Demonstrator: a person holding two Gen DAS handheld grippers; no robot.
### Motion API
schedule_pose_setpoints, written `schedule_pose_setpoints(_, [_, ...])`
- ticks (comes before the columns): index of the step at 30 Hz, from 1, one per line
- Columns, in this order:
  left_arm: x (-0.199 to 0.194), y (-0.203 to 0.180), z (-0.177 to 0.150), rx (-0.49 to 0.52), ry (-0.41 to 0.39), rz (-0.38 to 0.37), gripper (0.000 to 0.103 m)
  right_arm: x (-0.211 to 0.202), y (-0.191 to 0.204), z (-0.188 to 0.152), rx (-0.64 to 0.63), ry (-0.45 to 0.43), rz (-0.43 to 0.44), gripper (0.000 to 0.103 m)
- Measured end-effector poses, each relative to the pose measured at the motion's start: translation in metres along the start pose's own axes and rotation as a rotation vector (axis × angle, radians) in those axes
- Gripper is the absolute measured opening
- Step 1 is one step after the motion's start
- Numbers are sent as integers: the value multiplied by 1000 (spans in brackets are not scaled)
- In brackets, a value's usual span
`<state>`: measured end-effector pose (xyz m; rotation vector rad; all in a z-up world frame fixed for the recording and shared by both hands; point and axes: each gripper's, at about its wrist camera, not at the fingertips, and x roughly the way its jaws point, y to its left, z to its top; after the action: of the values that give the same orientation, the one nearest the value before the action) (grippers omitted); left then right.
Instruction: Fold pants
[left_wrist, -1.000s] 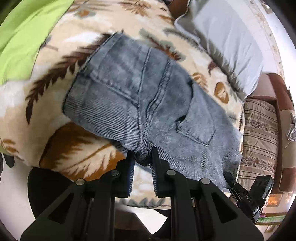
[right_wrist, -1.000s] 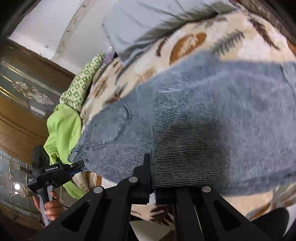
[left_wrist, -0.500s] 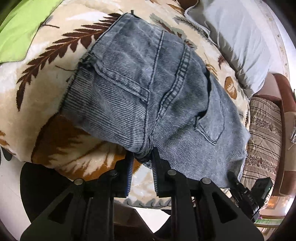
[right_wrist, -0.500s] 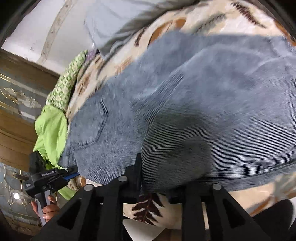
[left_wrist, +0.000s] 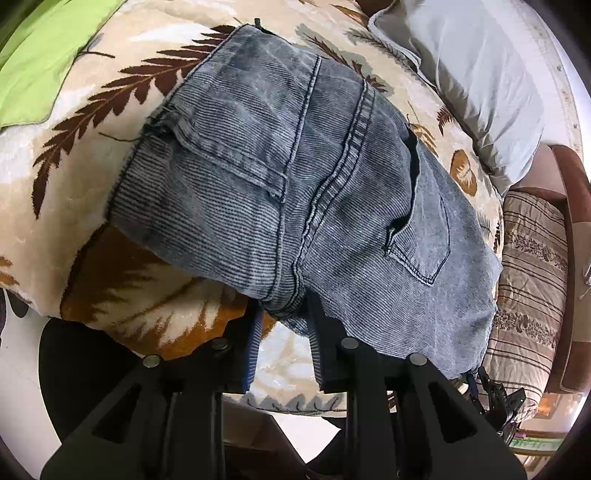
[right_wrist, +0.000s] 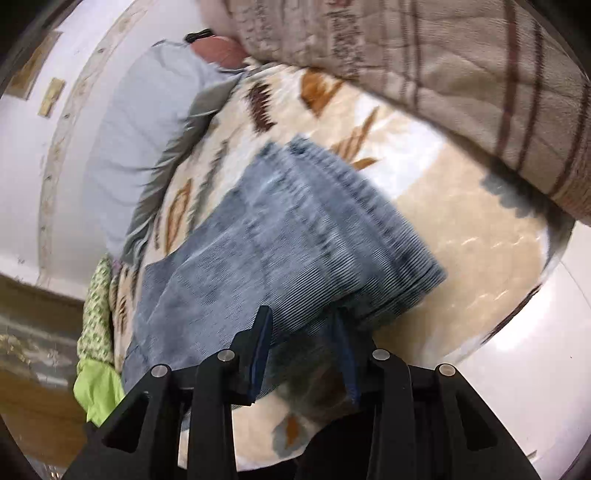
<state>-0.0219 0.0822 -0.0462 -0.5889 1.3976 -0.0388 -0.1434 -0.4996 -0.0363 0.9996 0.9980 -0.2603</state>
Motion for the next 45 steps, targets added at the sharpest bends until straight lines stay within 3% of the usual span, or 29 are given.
schedule_pose_setpoints(4, [3, 1, 2, -18, 4, 14, 28, 13, -2, 8, 23, -6, 25, 42])
schedule_pose_setpoints(6, [4, 0, 3, -30, 8, 16, 26, 19, 0, 9, 21, -17, 26, 40])
schedule_pose_setpoints(8, [0, -4, 4, -25, 6, 27, 16, 16, 8, 16, -9, -20, 52, 7])
schedule_pose_setpoints(12, [-25, -20, 3, 10, -69, 29, 15, -41, 35, 39, -137, -183, 86, 6])
schedule_pose_setpoints(14, [-27, -25, 2, 34, -81, 36, 15, -60, 38, 45, -178, -216, 83, 6])
schedule_pose_setpoints(21, [1, -20, -3, 32, -6, 88, 15, -35, 10, 30, -195, -159, -48, 6])
schedule_pose_setpoints(26, [11, -16, -3, 40, 3, 100, 19, -7, -8, 17, -206, -114, -149, 8])
schedule_pose_setpoints(29, [14, -15, -3, 56, 10, 108, 20, -5, -16, 14, -180, -108, -142, 7])
schedule_pose_setpoints(33, [-5, -14, -7, 121, 40, 46, 20, -29, -4, 16, -191, -139, -172, 23])
schedule_pose_setpoints(36, [-33, -8, -13, 201, 13, -18, 20, -58, 15, 17, -243, -229, -195, 24])
schedule_pose_setpoints(39, [-62, 0, -1, 225, -65, -36, 25, -63, 53, 19, -343, -241, -174, 25])
schedule_pose_setpoints(42, [-77, 8, 32, 194, -151, -7, 54, -34, 113, 9, -500, -149, -95, 29])
schedule_pose_setpoints(45, [-70, 15, 66, 156, -154, 25, 55, 19, 178, -12, -649, -7, -8, 35])
